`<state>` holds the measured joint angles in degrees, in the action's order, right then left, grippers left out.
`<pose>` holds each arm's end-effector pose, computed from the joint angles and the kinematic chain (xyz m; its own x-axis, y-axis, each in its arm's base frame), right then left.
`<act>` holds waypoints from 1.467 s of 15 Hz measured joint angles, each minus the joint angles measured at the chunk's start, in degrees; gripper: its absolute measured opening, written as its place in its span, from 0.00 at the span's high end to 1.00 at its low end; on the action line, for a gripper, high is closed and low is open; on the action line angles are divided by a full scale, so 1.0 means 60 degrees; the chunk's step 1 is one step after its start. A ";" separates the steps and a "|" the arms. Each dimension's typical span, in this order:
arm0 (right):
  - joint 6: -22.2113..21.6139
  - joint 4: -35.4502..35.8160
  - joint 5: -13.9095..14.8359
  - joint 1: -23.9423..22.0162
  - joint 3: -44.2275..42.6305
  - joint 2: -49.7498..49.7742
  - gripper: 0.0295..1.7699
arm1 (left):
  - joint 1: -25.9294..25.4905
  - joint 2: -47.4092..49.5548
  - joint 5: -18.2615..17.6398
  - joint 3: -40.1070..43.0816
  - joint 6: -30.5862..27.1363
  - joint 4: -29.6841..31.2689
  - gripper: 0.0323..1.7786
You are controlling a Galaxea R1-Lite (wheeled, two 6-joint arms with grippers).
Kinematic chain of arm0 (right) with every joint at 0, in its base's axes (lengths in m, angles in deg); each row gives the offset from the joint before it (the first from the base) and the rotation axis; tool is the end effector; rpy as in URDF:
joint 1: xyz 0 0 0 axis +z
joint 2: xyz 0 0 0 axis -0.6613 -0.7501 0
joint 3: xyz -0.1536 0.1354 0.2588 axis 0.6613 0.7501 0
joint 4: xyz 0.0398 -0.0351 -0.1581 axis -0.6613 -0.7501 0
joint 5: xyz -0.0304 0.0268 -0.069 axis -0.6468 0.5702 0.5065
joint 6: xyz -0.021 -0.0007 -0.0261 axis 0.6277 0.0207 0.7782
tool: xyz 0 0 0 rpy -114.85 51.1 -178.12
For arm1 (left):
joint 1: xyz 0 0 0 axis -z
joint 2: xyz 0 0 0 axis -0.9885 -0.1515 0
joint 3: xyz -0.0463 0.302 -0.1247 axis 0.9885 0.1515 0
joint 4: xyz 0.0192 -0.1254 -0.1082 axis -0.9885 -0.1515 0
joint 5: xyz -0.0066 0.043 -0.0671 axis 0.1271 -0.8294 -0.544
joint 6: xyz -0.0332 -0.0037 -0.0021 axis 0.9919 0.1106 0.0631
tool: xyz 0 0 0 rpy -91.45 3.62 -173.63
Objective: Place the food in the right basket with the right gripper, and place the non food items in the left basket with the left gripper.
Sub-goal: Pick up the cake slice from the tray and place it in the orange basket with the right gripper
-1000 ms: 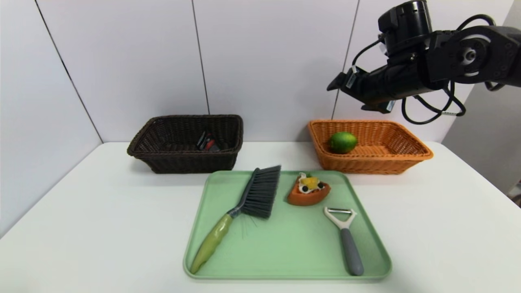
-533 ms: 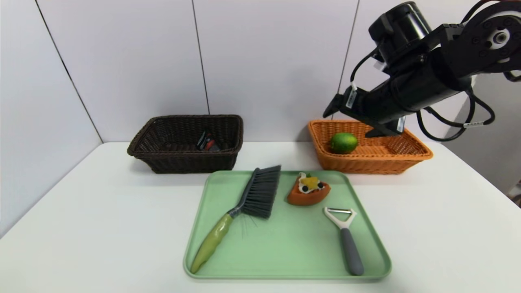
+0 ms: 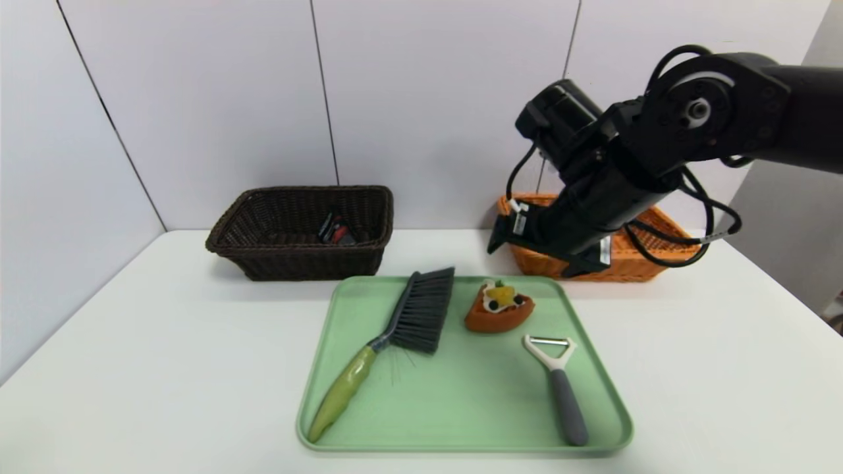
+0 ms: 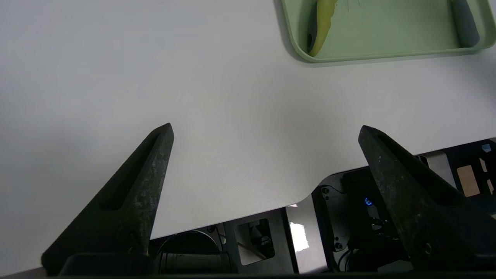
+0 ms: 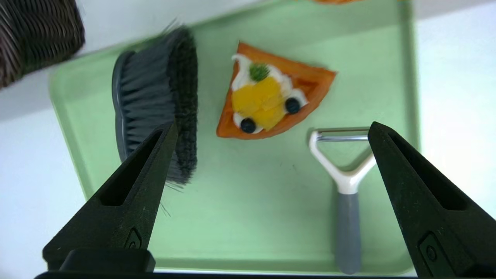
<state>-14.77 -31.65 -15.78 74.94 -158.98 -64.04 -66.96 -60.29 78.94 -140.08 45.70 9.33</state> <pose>0.3010 0.1927 0.2689 0.5390 0.1548 -0.8279 0.1450 0.9513 0.2722 -0.0366 0.0052 0.2462 0.7702 -0.3179 -0.5529 0.1984 0.9433 -0.2660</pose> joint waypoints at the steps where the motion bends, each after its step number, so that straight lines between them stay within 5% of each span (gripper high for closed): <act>1: -0.0047 -0.0020 0.0026 0.0152 -0.0010 -0.0173 0.04 | 0.0000 -0.0002 0.0004 0.0014 0.0002 0.0000 0.05; 9: -0.0819 0.0026 0.0045 0.0309 -0.0024 -0.1406 0.04 | 0.0000 0.0128 -0.0156 0.0215 0.0010 0.0006 0.05; 22: -0.0837 0.0398 0.0069 0.0000 -0.0024 -0.2076 0.04 | 0.0000 0.0154 -0.0167 0.0376 0.0002 0.0087 0.05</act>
<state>-19.79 -29.26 -15.36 74.94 -159.12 -76.50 -66.96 -59.37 77.94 -137.82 45.72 9.86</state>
